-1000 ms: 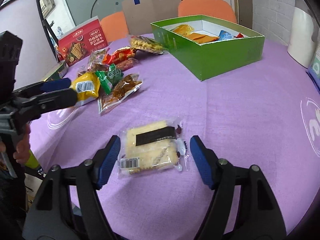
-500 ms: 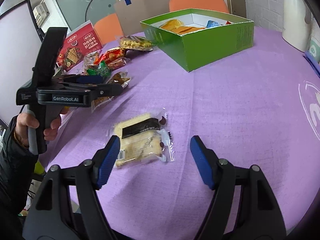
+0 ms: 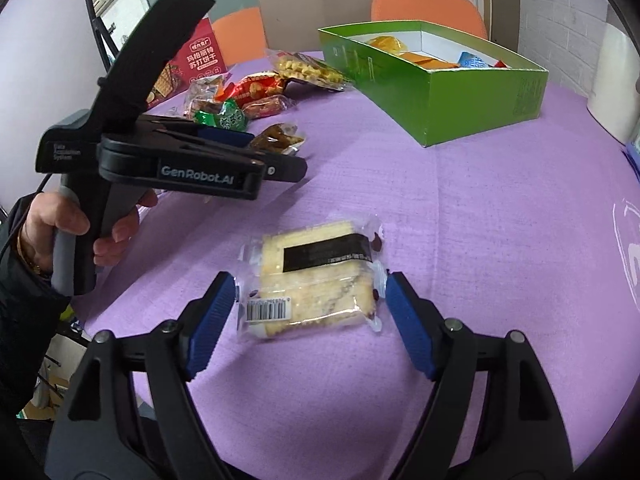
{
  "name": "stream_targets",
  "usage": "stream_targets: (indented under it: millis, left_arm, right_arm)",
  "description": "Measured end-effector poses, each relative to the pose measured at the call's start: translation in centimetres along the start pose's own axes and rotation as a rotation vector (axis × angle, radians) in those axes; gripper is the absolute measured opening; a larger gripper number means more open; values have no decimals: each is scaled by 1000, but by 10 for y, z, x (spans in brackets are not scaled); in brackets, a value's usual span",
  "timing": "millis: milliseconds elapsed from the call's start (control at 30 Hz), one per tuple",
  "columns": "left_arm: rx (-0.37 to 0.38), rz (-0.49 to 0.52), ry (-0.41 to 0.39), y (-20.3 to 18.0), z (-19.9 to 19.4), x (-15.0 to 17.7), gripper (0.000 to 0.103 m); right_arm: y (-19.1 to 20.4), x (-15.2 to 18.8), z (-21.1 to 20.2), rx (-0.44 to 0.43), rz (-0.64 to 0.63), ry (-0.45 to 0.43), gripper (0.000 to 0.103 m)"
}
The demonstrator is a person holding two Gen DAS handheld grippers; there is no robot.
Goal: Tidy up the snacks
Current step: 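Grasp the clear bread pack with the right tool while the left tool grasps the brown meat pack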
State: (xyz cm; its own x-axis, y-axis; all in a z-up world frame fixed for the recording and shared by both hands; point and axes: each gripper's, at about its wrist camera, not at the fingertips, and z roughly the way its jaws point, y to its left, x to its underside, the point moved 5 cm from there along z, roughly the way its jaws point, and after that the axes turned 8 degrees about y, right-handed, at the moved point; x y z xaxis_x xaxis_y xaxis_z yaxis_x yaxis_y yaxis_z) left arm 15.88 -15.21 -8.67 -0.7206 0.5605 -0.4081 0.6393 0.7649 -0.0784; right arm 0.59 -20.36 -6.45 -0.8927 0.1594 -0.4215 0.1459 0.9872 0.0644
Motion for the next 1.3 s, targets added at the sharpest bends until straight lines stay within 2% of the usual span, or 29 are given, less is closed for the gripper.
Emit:
stream_targets:
  millis: [33, 100, 200, 300, 400, 633, 700, 767, 800, 900, 1167, 1300]
  left_arm:
    - [4, -12, 8, 4, 2, 1, 75]
    - [-25, -12, -1, 6, -1, 3, 54]
    - [-45, -34, 20, 9, -5, 8, 48]
    - [-14, -68, 18, 12, -8, 11, 48]
    - [8, -83, 13, 11, -8, 12, 55]
    - [-15, -65, 0, 7, -3, 8, 56]
    - [-30, -59, -4, 6, -3, 8, 56]
    - [-54, -51, -9, 3, -2, 9, 56]
    - [-68, -47, -11, 2, -2, 10, 55]
    - [-87, -45, -19, 0, -1, 10, 54]
    - [-94, -45, -32, 1, -2, 11, 55]
    - [-95, -44, -34, 1, -2, 11, 55]
  right_arm:
    - [3, -1, 2, 0, -10, 0, 78]
    - [7, -2, 6, 17, -28, 6, 80]
    - [11, -2, 9, 43, -45, 12, 84]
    - [13, -1, 9, 36, -58, 13, 89]
    - [15, 0, 11, 67, -86, 15, 90]
    - [17, -1, 15, 118, -116, 8, 90]
    - [17, 0, 15, 135, -124, 4, 88]
    - [14, 0, 14, 143, -108, -4, 82]
    - [12, -1, 12, 148, -100, -13, 72]
    - [9, -2, 10, 140, -80, -20, 69]
    - [9, -2, 11, 143, -91, -20, 69]
    - [7, -1, 12, 153, -83, -22, 78]
